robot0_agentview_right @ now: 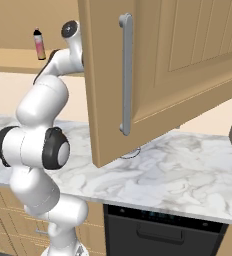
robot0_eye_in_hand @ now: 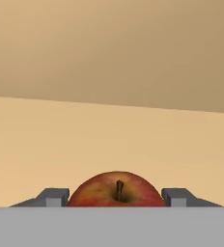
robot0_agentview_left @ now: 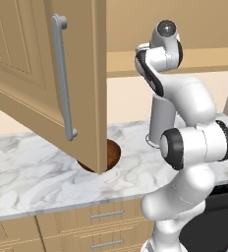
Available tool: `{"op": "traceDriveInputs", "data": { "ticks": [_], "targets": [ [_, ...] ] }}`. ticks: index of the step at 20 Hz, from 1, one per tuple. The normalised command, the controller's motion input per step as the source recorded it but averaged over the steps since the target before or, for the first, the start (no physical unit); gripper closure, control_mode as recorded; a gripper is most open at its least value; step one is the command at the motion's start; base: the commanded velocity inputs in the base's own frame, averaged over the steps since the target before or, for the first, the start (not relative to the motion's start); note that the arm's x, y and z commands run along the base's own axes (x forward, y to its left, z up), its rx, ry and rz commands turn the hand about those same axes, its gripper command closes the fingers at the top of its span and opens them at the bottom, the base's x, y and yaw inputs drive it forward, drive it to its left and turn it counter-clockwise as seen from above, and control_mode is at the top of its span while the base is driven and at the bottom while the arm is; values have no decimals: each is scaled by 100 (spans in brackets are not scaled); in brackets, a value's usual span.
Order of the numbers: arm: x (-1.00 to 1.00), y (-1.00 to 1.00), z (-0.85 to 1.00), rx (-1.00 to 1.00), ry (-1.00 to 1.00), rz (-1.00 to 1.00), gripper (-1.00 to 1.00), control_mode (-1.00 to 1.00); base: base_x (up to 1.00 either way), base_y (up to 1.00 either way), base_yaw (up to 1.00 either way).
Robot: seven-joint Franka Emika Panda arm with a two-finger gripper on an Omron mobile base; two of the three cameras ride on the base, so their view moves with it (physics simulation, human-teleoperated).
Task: Open the cabinet. Pick the orange and apple from the cabinet and place them into the bowl. Then close the cabinet.
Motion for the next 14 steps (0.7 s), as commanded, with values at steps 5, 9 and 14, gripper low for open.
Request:
{"op": "traceDriveInputs", "data": {
  "ticks": [5,9,14],
  "targets": [
    [-50,7,2,-4,-23,0,100,-100,0,0,0],
    [-87,32,1,-1,-8,2,100,-100,0,0,0],
    [-96,41,3,0,-1,9,100,-100,0,0,0]
  ]
}}
